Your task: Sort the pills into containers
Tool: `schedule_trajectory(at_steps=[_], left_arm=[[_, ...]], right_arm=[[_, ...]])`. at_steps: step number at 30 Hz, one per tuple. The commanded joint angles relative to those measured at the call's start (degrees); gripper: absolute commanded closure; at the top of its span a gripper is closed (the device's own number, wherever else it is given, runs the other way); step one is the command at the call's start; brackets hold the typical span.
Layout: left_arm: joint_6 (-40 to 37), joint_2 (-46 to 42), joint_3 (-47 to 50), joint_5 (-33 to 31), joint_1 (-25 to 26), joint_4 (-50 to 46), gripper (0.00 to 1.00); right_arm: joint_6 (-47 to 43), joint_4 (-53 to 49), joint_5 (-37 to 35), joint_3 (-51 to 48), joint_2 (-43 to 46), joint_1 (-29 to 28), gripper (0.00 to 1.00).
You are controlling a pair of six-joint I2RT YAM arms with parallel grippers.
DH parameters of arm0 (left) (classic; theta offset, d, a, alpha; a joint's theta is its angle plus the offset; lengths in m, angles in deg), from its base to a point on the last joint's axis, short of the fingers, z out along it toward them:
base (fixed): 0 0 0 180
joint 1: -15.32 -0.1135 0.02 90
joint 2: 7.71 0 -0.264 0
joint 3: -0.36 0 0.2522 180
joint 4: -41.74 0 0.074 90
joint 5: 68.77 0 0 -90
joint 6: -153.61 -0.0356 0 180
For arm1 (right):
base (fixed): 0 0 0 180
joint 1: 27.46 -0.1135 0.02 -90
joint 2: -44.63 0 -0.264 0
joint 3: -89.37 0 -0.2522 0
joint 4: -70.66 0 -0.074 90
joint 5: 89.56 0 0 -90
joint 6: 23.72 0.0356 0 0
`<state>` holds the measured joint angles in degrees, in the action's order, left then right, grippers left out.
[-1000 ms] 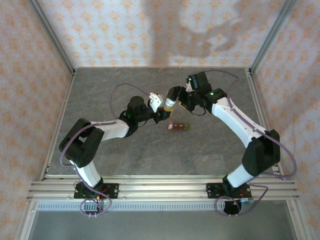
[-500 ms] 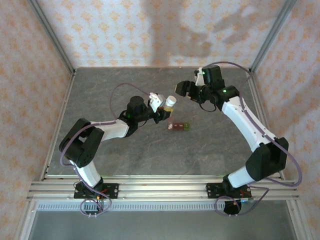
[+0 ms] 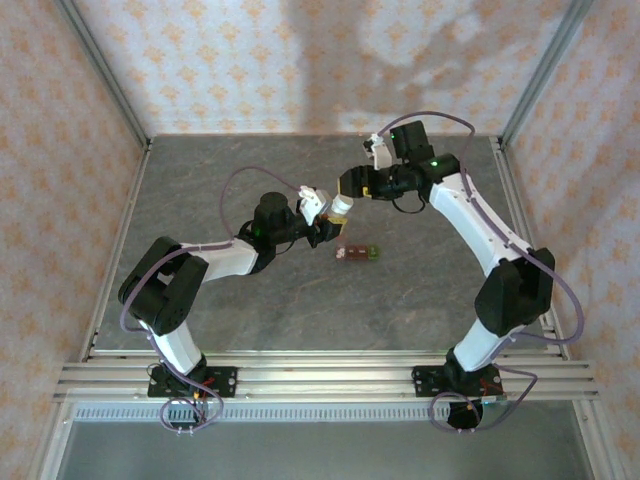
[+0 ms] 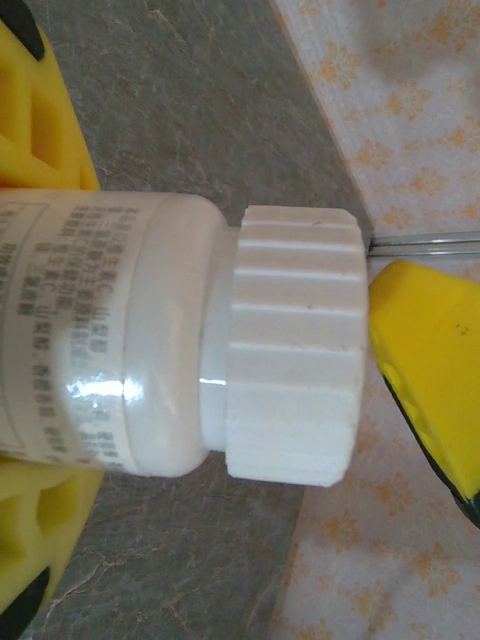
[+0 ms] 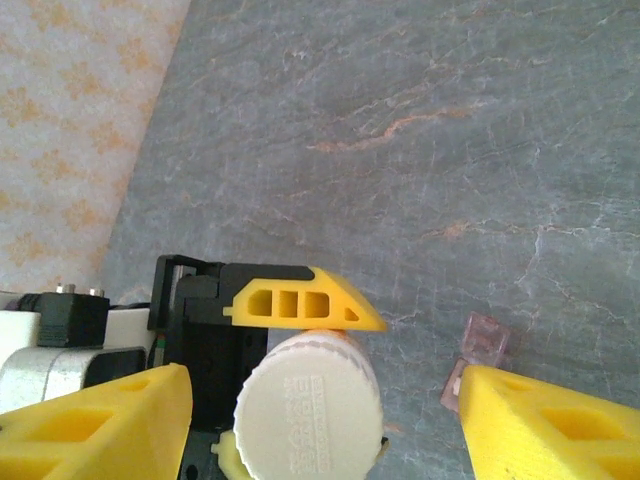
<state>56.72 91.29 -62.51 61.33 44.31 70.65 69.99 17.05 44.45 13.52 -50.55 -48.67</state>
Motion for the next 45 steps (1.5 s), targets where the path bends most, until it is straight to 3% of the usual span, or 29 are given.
schedule_trajectory(at_steps=[1,6,12,16,19,23,27,33,45], left_arm=[[0.34,-1.26,-1.92,1.0,0.28,1.93,1.0],[0.33,-1.24,-1.98,1.01,0.26,1.93,1.0],[0.3,-1.26,-1.95,0.99,0.28,1.75,1.0],[0.08,-1.43,-1.96,0.78,0.28,1.62,1.0],[0.11,-1.43,-2.05,0.77,0.28,1.6,1.0],[0.16,-1.48,-2.14,0.69,0.27,1.65,1.0],[0.11,-1.53,-2.05,0.72,0.28,1.58,1.0],[0.04,-1.52,-1.92,0.42,0.21,1.36,1.0],[-0.05,-1.42,-2.22,0.42,0.19,1.27,1.0]], right_arm=[[-2.56,-2.46,1.46,1.69,-0.86,-0.58,0.3],[-2.42,-1.61,1.53,0.31,-1.33,-0.99,0.32],[-1.34,-0.91,2.04,-1.1,-1.95,-1.12,0.5],[0.31,0.22,1.57,-3.33,-1.56,-1.64,0.52],[3.69,2.27,-0.55,-5.64,-0.88,-2.42,0.54],[10.67,6.04,-5.3,-8.9,0.33,-4.17,0.64],[18.25,10.66,-9.35,-11.9,1.89,-5.89,0.66],[29.53,17.9,-11.48,-15.42,3.08,-7.02,0.64],[26.09,11.29,-14.6,-10.01,6.93,-5.16,0.4]])
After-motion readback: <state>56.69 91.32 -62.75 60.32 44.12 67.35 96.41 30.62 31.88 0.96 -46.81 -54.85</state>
